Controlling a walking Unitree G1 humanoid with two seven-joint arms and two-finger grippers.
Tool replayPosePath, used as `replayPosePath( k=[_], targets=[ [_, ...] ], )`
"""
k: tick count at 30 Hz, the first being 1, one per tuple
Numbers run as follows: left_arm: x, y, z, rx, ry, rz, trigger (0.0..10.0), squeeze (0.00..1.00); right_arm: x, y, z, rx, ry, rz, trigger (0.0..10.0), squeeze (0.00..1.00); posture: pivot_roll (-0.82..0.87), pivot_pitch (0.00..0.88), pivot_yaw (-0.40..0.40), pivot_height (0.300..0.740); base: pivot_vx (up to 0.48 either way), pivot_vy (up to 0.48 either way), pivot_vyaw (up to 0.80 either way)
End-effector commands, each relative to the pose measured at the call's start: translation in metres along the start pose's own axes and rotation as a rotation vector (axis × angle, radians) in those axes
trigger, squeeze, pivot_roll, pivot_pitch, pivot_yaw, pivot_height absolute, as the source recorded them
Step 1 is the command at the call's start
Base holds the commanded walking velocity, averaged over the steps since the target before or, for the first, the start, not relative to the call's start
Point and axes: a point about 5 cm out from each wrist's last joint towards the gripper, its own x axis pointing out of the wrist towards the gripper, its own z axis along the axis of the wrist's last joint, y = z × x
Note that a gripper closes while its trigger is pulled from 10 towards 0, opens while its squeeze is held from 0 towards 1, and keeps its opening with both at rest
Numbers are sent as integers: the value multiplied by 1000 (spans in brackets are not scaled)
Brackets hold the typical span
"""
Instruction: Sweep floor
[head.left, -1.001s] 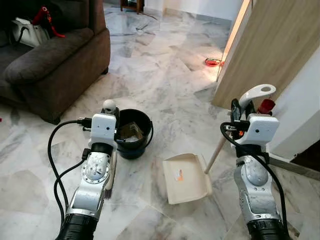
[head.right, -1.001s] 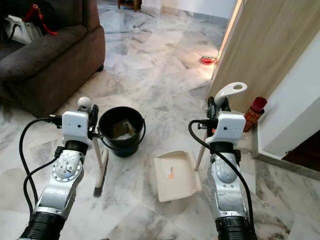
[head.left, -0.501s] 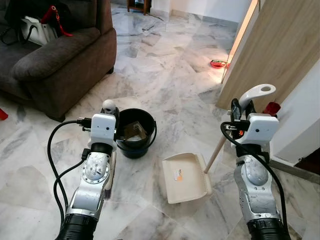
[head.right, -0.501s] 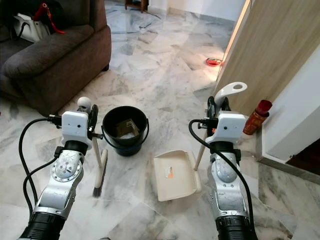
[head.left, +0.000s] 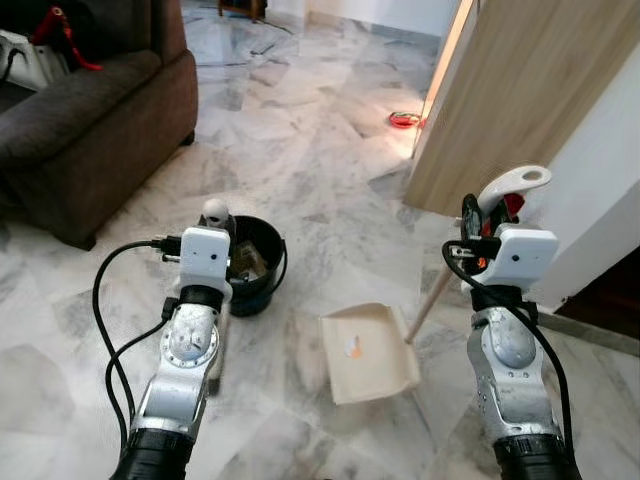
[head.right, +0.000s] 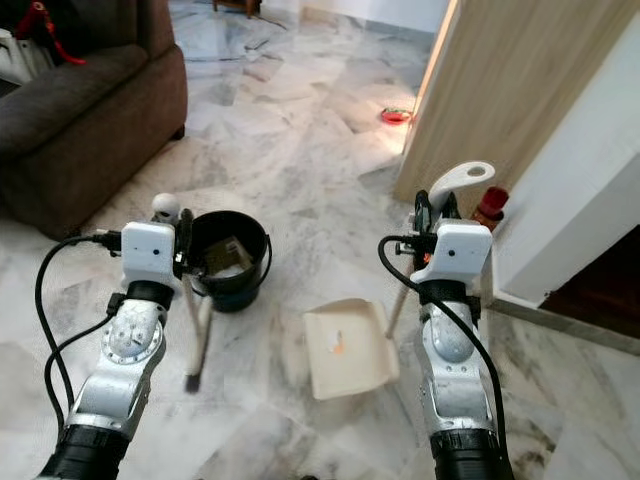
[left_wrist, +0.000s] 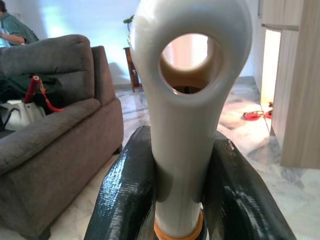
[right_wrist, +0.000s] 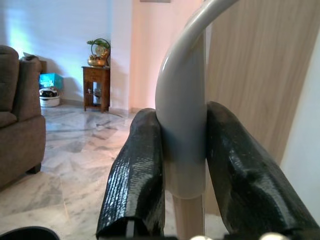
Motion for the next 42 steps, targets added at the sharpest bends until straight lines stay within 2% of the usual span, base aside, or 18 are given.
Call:
replayPosePath(
  k=[1, 8, 13, 42],
  targets=[
    [2, -2, 8, 21, -45, -7, 10000, 0, 4, -6, 8, -4, -40, -15, 10000, 0, 99, 91, -79, 740, 0, -341, 0],
    [2, -2, 8, 18, -46, -5, 10000, 0, 4, -6, 7, -3, -36, -13, 10000, 0, 99, 91, -81, 740, 0, -344, 0],
    [2, -2, 8, 16, -47, -6, 10000, 0, 5, -6, 7, 4, -28, -11, 10000, 0, 98, 92, -82, 740, 0, -319, -800],
    [2, -5, 8, -3, -49, -25, 10000, 0, 4, -4, 5, -7, -20, -6, 10000, 0, 92, 68, -78, 740, 0, 0, -800]
  ],
)
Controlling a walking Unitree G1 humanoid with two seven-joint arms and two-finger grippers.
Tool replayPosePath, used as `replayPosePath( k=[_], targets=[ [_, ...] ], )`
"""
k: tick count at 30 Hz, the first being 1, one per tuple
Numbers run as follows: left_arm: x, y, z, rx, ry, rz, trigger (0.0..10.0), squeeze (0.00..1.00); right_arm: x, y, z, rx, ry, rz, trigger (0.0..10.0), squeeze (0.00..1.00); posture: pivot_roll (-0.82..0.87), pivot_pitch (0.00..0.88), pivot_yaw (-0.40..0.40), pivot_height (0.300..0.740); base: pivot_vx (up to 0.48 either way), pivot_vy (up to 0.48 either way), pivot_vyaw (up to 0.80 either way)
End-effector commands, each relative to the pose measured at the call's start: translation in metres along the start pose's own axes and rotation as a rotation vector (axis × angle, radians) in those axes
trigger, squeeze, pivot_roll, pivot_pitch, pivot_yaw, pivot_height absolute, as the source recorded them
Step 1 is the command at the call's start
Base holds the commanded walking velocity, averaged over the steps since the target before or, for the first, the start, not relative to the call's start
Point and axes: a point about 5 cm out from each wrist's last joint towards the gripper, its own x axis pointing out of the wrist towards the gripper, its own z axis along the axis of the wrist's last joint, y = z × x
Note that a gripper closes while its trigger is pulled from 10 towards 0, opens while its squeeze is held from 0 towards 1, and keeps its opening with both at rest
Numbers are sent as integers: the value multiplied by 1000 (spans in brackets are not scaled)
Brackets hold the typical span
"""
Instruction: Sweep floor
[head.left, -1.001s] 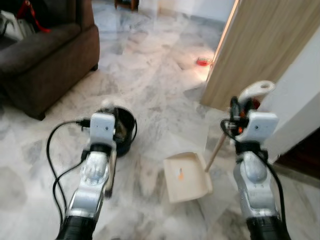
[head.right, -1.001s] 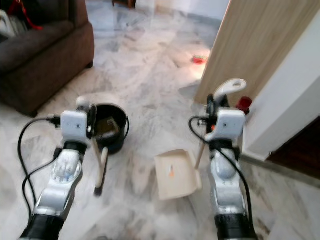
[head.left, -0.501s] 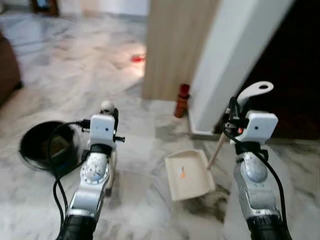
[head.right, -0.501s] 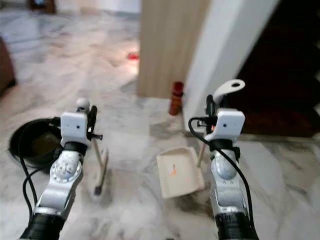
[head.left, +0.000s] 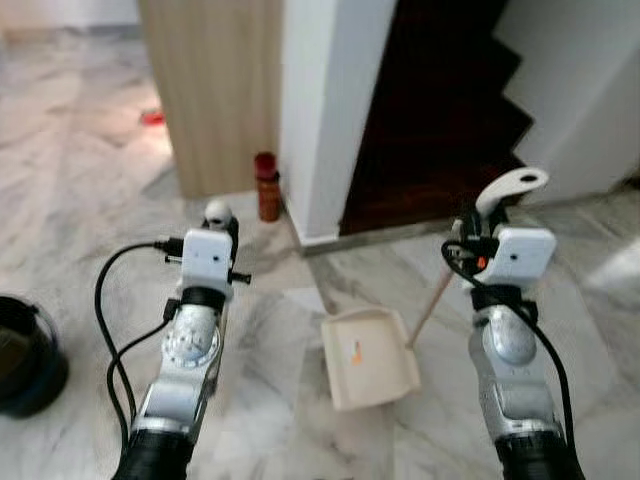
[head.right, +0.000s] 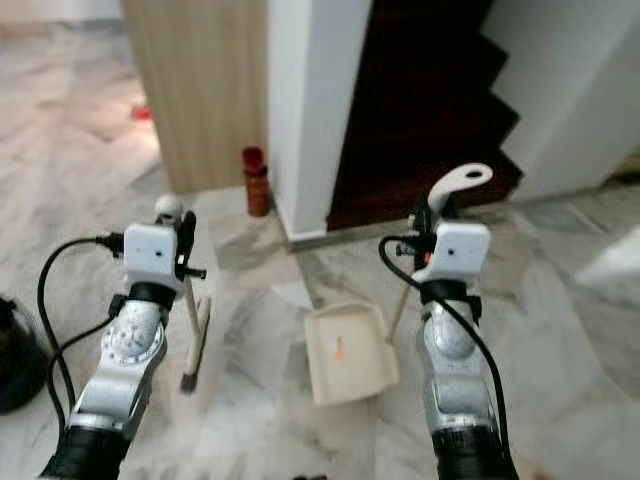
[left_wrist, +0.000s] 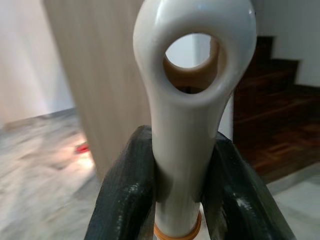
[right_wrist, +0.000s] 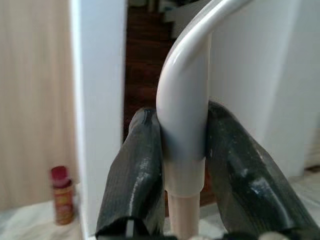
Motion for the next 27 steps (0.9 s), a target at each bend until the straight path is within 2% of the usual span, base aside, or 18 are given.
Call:
replayPosePath(
  k=[1, 9, 11, 19, 27],
  targets=[
    [3, -3, 9, -1, -48, -13, 10000, 0, 3, -2, 11, -9, -57, -4, 10000, 0, 93, 65, -77, 740, 0, 0, -800],
    [8, -4, 6, -3, -35, -45, 10000, 0, -1, -1, 3, -12, -37, -38, 10000, 0, 102, 41, -47, 740, 0, 0, -800],
    [12, -9, 8, -5, -43, -86, 10000, 0, -3, -2, 3, -10, -44, -66, 10000, 0, 86, 27, -27, 740, 0, 0, -800],
    [23, -18, 13, -19, -61, -128, 10000, 0, -11, -3, 2, -13, -46, -95, 10000, 0, 75, 7, 10, 740, 0, 0, -800],
    [27, -14, 10, -11, -54, -138, 10000, 0, -12, -4, 0, -9, -45, -141, 10000, 0, 74, 22, 38, 740, 0, 0, -800]
  ],
)
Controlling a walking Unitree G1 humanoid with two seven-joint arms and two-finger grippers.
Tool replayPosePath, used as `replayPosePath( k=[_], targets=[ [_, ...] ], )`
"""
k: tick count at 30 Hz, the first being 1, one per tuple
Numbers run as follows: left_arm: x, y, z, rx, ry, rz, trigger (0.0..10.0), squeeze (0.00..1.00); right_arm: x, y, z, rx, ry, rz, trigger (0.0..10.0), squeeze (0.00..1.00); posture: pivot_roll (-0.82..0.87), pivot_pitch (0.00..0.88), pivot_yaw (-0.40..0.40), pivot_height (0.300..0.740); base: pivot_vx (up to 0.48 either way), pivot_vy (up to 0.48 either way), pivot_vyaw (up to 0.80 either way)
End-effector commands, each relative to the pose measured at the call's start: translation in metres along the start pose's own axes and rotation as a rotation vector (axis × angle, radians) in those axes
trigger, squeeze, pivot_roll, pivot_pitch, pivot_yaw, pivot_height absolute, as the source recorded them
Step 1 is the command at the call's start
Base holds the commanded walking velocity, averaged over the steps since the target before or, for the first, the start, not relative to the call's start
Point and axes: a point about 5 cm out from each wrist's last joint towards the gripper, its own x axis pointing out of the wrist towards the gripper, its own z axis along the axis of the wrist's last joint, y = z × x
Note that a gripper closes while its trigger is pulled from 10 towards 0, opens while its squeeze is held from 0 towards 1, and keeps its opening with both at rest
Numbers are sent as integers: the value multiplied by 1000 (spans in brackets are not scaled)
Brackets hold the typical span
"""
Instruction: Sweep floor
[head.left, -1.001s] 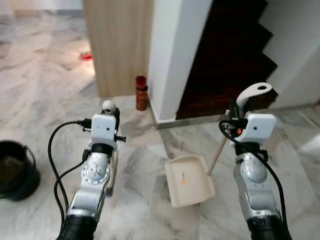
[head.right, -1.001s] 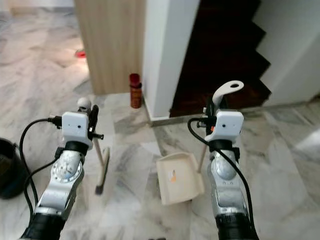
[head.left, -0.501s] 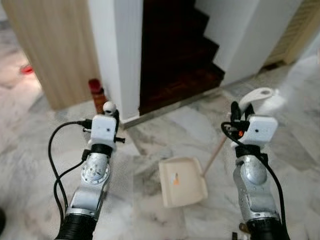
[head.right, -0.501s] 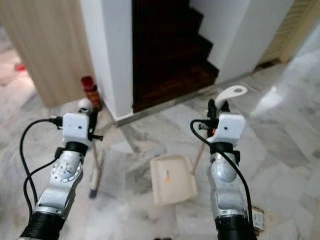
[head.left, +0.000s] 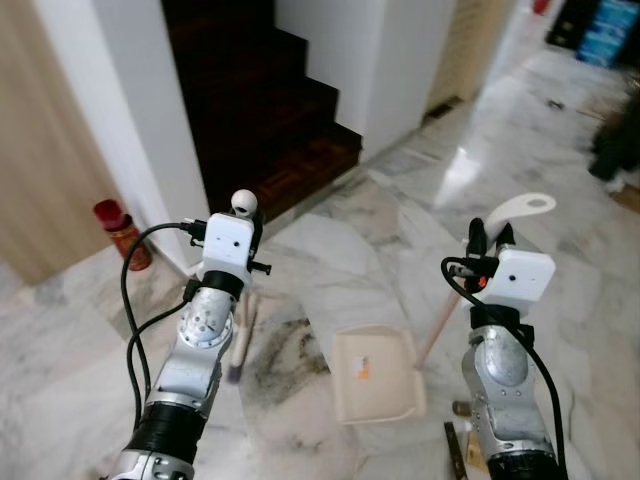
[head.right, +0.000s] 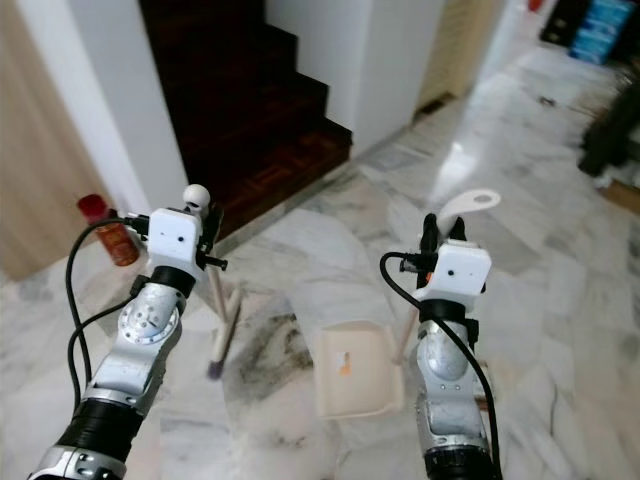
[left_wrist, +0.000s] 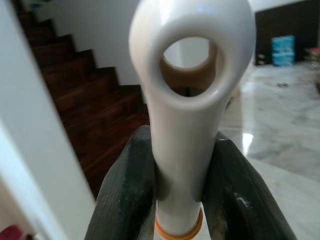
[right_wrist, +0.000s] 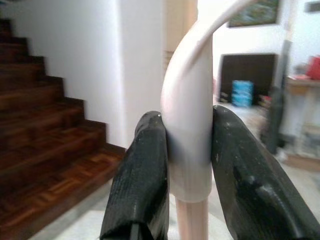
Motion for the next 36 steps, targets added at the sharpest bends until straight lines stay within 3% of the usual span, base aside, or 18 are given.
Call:
replayPosePath(
  k=[1, 11, 23, 36],
  targets=[
    [5, 0, 8, 21, -44, -8, 10000, 0, 6, -2, 13, 16, -67, -21, 10000, 0, 74, 22, 38, 740, 0, 0, -800],
    [13, -1, 11, 16, -60, -8, 10000, 0, 8, 7, 15, 35, -70, -18, 10000, 0, 76, 26, 30, 740, 0, 0, -800],
    [0, -5, 6, -4, -51, 15, 10000, 0, 13, -1, 19, 14, -72, -23, 10000, 0, 65, 64, -26, 740, 0, 0, -800],
    [-4, -6, 4, -19, -46, 28, 10000, 0, 14, -7, 22, -4, -74, -16, 10000, 0, 48, 94, -48, 740, 0, 0, -800]
  ],
)
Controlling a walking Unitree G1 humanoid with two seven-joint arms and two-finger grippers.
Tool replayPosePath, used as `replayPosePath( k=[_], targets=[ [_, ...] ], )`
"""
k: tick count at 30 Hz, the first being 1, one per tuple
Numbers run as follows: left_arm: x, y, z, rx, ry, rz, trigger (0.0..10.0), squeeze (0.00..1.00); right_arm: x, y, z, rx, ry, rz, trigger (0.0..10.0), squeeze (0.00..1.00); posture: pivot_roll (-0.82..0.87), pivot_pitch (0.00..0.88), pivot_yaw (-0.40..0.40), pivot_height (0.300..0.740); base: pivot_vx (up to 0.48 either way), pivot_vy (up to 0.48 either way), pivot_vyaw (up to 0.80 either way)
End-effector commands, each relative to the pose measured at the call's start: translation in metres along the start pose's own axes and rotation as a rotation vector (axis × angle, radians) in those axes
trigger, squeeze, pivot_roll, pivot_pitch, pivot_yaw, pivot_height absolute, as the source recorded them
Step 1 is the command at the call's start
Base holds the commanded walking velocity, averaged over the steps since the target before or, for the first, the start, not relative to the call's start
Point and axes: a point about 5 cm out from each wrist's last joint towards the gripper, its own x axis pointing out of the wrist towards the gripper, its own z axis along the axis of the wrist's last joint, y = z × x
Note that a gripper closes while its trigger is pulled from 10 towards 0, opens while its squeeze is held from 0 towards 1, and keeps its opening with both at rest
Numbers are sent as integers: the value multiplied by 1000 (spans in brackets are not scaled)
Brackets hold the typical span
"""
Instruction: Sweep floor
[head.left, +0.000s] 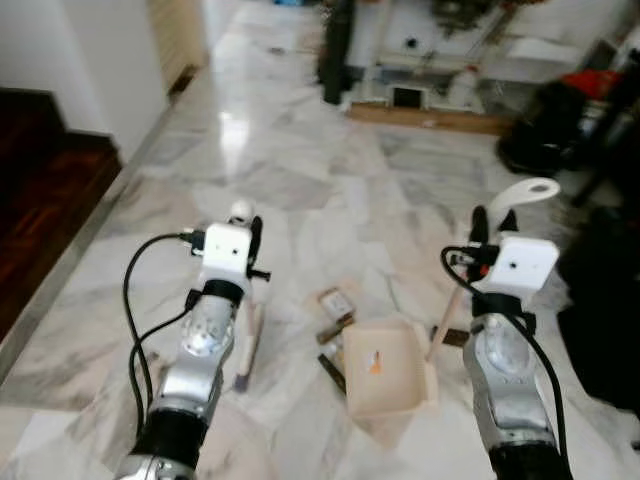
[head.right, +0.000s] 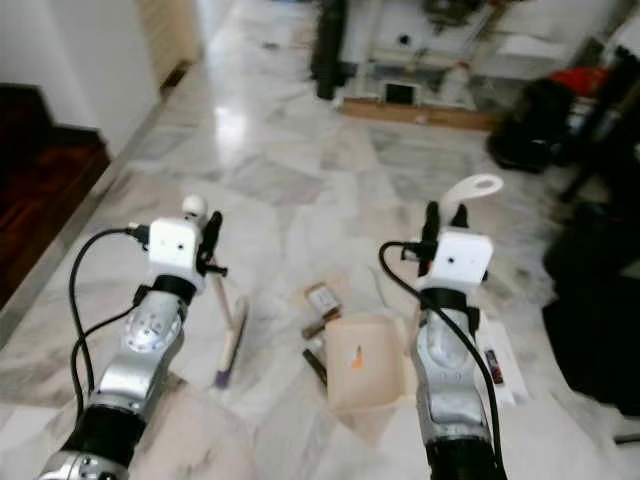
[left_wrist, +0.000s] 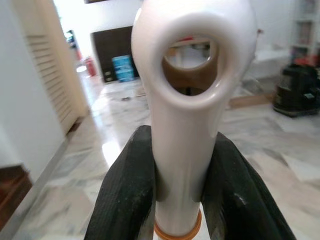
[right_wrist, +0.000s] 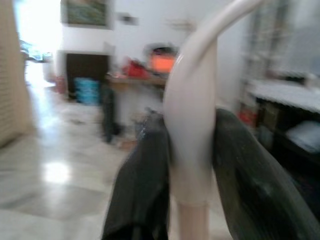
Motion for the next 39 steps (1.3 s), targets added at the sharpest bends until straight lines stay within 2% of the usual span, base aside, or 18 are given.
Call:
replayPosePath(
  k=[1, 17, 26, 29, 39],
  targets=[
    [3, -2, 14, -5, -71, -4, 10000, 0, 5, -5, 13, 3, -59, -18, 10000, 0, 47, 97, -48, 740, 0, 0, -594],
    [2, -6, 17, -20, -85, -43, 10000, 0, 2, -9, 10, -10, -48, -34, 10000, 0, 62, 82, -42, 740, 0, 0, 0],
    [-1, -7, 16, -29, -75, -52, 10000, 0, 1, -4, 8, 0, -32, -26, 10000, 0, 67, 63, -38, 740, 0, 0, 0],
    [0, -6, 16, -31, -75, -46, 10000, 0, 1, -3, 6, 29, -23, -23, 10000, 0, 70, 54, -39, 740, 0, 0, -756],
    [0, -4, 16, -33, -76, -19, 10000, 0, 2, 1, 8, -2, -46, -1, 10000, 0, 82, 34, -51, 740, 283, 0, -79]
  ],
)
